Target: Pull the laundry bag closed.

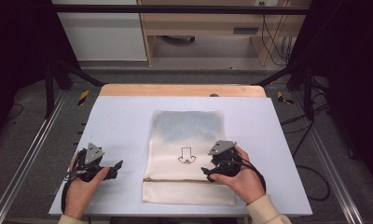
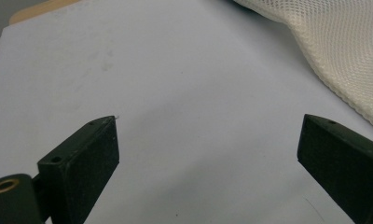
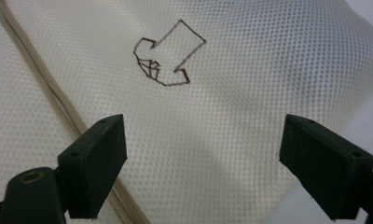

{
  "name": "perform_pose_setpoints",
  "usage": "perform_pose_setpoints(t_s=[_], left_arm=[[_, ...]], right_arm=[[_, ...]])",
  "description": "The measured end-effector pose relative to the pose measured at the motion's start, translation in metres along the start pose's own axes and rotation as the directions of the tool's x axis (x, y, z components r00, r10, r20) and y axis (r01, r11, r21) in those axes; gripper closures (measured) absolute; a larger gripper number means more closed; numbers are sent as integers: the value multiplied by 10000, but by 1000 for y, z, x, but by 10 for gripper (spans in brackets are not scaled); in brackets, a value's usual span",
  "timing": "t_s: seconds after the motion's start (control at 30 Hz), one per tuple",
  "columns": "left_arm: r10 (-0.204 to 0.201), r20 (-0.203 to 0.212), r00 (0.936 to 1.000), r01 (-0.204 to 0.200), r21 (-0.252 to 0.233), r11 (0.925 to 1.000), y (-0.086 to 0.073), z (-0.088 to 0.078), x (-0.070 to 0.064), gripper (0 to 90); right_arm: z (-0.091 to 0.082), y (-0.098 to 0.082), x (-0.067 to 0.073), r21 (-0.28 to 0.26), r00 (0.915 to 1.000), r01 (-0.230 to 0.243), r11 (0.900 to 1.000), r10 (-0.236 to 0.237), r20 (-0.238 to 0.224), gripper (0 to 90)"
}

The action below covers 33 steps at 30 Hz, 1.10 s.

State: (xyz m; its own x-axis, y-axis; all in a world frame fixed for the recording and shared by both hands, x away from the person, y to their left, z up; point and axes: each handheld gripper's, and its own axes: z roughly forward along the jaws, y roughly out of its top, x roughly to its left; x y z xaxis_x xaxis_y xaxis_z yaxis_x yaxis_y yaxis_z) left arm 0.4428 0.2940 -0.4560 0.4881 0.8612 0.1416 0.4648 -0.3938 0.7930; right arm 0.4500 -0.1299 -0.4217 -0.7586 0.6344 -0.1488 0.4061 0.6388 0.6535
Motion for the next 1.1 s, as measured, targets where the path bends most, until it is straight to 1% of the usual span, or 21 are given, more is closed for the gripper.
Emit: perform_pose_setpoints(t_s=[0.03,0.07,0.13,0.2,0.23,0.27,0.3,0.33,0.4,0.5,0.53,0.57,0.6,0.63,0.67,0.73,0.77,0.8,0.83,0.93,1.1], left_arm=[[6,18,10000,-6,15,10000,0,0,0,52],[-9,17,10000,9,13,10000,0,0,0,52],[-1,64,10000,1,-19,10000,1,1,0,52],[5,110,9999,-5,-56,10000,1,1,0,52],[5,110,9999,-5,-56,10000,1,1,0,52],[21,119,9999,-21,-31,10000,1,1,0,52],[40,111,9999,-39,-27,10000,1,2,-1,52],[58,129,9999,-58,-19,10000,1,2,-1,51],[77,199,9998,-76,-62,10000,1,2,-1,51],[95,189,9998,-93,-79,9999,2,2,-1,51],[96,174,9998,-95,-81,9999,2,2,-1,51],[104,167,9998,-103,-63,9999,2,2,-1,51],[109,183,9998,-108,-44,9999,3,2,-1,51],[120,184,9998,-119,-48,9999,3,2,-1,51],[140,220,9997,-138,-91,9999,3,3,-1,54],[201,235,9995,-198,-129,9997,3,2,-2,54],[206,243,9995,-204,-91,9998,3,2,-2,54],[212,281,9994,-210,-51,9998,3,2,-2,55],[249,260,9994,-250,11,9997,2,2,-2,55],[200,299,9994,-202,74,9998,2,2,-1,57],[98,130,9999,-98,10,10000,2,1,1,57]], right_arm=[[0,0,0,0,10000,0,10000,0,0,168],[0,3,1,65,9999,114,9999,-114,-43,183],[3,12,8,165,9986,452,9988,-448,-272,223],[4,17,12,248,9974,626,9977,-616,-384,252],[4,17,12,248,9974,626,9977,-616,-384,252],[7,23,17,392,9949,802,9960,-775,-652,277],[7,23,17,392,9949,802,9960,-775,-652,277],[8,25,18,449,9930,977,9942,-944,-712,305],[11,29,23,665,9886,1275,9896,-1215,-888,318],[15,35,30,837,9836,1551,9843,-1460,-1061,342],[18,39,34,887,9799,1670,9820,-1554,-1252,365],[18,39,34,887,9799,1670,9820,-1554,-1252,365],[20,44,38,967,9751,1898,9771,-1761,-1349,379],[20,44,38,967,9751,1898,9771,-1761,-1349,379],[22,48,41,996,9711,2060,9735,-1908,-1435,403],[23,49,43,980,9690,2136,9720,-1980,-1478,413],[24,51,44,922,9667,2180,9716,-2020,-1573,422],[25,53,45,867,9632,2255,9704,-2087,-1695,434],[28,58,49,905,9578,2385,9669,-2188,-1866,459],[31,63,53,957,9542,2468,9643,-2246,-1977,481],[40,73,62,951,9430,2684,9586,-2412,-2294,500]])
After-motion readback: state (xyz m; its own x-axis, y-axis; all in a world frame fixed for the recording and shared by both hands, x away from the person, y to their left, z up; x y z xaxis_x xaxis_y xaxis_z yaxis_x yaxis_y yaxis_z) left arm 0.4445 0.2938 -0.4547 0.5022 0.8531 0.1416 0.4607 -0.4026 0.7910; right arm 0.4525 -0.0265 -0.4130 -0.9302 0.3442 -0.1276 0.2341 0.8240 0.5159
